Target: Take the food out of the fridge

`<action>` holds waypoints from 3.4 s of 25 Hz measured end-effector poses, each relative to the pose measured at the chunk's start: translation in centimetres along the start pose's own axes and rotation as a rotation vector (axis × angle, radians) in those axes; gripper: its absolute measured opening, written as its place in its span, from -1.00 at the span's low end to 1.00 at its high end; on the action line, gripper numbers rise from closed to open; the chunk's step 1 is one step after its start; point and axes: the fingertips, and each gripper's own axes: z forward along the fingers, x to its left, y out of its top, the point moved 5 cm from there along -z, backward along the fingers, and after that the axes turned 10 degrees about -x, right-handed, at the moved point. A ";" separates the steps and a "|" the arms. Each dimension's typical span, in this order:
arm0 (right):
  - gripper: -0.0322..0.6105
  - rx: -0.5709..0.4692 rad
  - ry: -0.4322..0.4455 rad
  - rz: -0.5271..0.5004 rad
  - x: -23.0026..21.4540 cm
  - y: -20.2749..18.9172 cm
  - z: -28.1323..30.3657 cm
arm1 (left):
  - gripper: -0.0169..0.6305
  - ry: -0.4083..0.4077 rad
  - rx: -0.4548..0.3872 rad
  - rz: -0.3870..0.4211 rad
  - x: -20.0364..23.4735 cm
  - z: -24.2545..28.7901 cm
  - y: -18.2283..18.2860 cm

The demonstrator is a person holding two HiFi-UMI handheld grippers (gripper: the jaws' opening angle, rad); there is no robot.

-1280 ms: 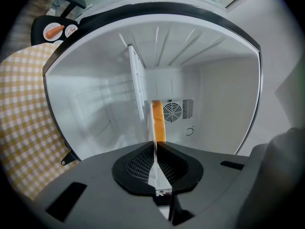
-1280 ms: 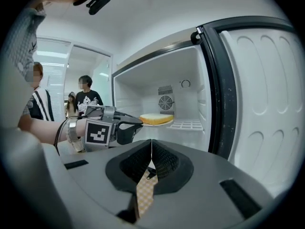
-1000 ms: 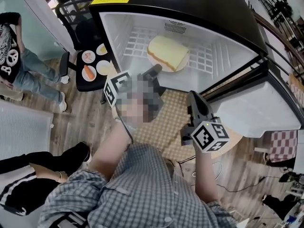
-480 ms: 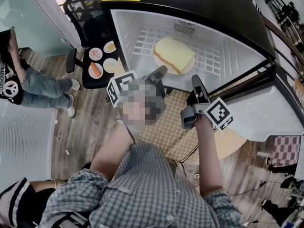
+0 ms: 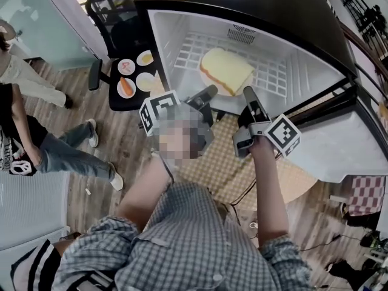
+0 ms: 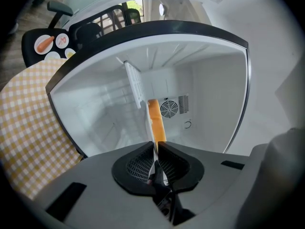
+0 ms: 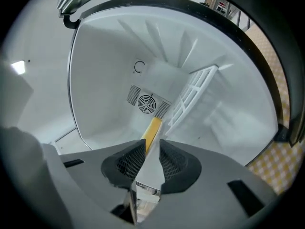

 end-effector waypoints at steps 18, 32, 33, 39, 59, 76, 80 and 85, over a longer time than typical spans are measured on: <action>-0.76 -0.013 0.014 -0.041 1.3 -0.5 -3.3 | -0.85 -0.027 0.038 0.086 -1.1 -2.2 -2.0; -0.76 -0.012 0.002 -0.020 0.9 -0.4 -9.8 | -0.85 -0.037 0.075 0.106 -1.8 -5.0 -7.1; -0.76 -0.008 0.002 -0.020 0.9 -0.4 -10.3 | -0.85 -0.038 0.079 0.104 -1.8 -5.3 -7.5; -0.76 0.012 -0.032 -0.049 0.3 -0.3 -13.4 | -0.85 -0.043 0.112 0.096 -1.6 -6.7 -10.0; -0.76 0.114 -0.219 -0.023 -6.2 -5.3 -19.1 | -0.85 0.070 0.280 0.114 5.7 -9.0 -14.5; -0.76 0.202 -0.387 0.056 -12.9 -9.6 -20.3 | -0.80 0.212 0.405 0.004 14.7 -8.7 -16.8; -0.76 0.224 -0.422 0.055 -13.8 -10.5 -20.1 | -0.79 0.243 0.418 0.006 16.1 -8.8 -16.8; -0.78 0.224 -0.468 0.109 -14.9 -11.3 -20.1 | -0.80 0.289 0.457 0.063 17.1 -8.6 -16.9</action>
